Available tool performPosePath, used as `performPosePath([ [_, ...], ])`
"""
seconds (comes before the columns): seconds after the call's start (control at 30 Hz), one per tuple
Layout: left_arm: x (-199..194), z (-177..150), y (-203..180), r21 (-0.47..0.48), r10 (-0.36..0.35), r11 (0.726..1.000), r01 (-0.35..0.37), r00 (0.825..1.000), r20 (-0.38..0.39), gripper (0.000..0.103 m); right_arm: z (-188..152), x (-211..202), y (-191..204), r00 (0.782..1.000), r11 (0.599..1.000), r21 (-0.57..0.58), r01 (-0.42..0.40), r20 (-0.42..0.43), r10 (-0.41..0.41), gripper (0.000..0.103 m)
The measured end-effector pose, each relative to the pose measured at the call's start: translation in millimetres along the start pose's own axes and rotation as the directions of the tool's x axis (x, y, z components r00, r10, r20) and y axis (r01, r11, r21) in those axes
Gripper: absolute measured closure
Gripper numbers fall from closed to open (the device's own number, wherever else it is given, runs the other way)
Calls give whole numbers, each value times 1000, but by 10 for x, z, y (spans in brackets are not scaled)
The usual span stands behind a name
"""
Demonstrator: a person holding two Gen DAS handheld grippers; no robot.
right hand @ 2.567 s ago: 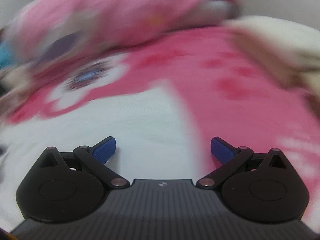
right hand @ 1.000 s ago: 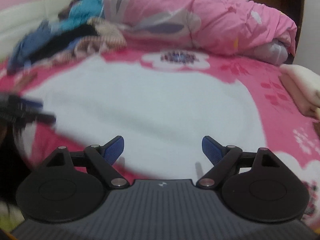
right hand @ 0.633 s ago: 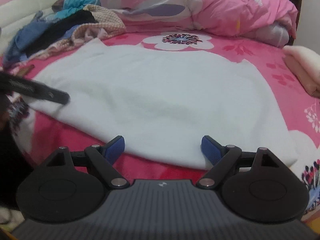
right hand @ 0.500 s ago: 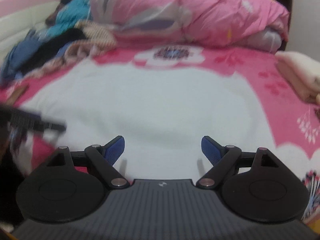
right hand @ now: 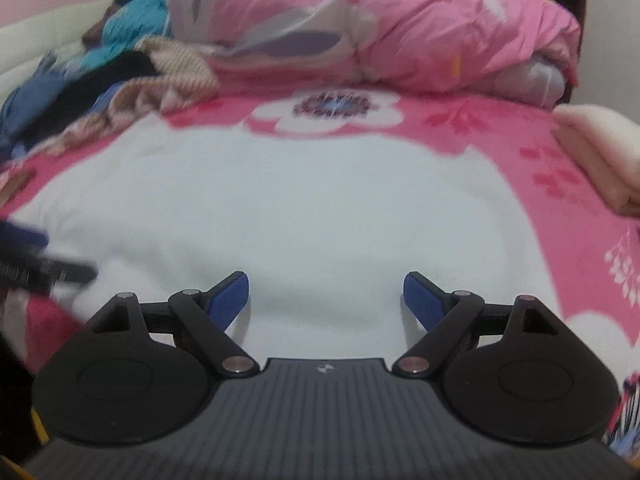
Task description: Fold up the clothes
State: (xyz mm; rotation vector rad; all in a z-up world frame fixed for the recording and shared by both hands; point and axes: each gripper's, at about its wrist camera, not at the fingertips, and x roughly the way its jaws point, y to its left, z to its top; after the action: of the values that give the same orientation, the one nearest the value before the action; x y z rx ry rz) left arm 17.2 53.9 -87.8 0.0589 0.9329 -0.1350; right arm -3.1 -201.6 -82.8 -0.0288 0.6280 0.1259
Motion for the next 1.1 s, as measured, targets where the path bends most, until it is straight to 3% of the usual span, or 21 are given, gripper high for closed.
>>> performPosePath([
  [0.1, 1, -3, 1, 6, 5, 1000, -5, 1000, 1, 0, 104, 149, -54, 1000, 1000, 22, -2, 31, 1, 18],
  [0.17, 4, -1, -4, 9, 10, 1000, -10, 1000, 0, 0, 82, 355, -71, 1000, 1000, 15, 8, 5, -8, 17],
  [0.23, 8, -5, -12, 12, 16, 1000, -16, 1000, 1, 0, -3, 498, -61, 1000, 1000, -15, 10, 23, -10, 12],
  [1.1, -49, -33, -63, 32, 62, 998, -63, 998, 27, 0, -103, 483, -44, 997, 1000, -19, 4, 71, -3, 11],
])
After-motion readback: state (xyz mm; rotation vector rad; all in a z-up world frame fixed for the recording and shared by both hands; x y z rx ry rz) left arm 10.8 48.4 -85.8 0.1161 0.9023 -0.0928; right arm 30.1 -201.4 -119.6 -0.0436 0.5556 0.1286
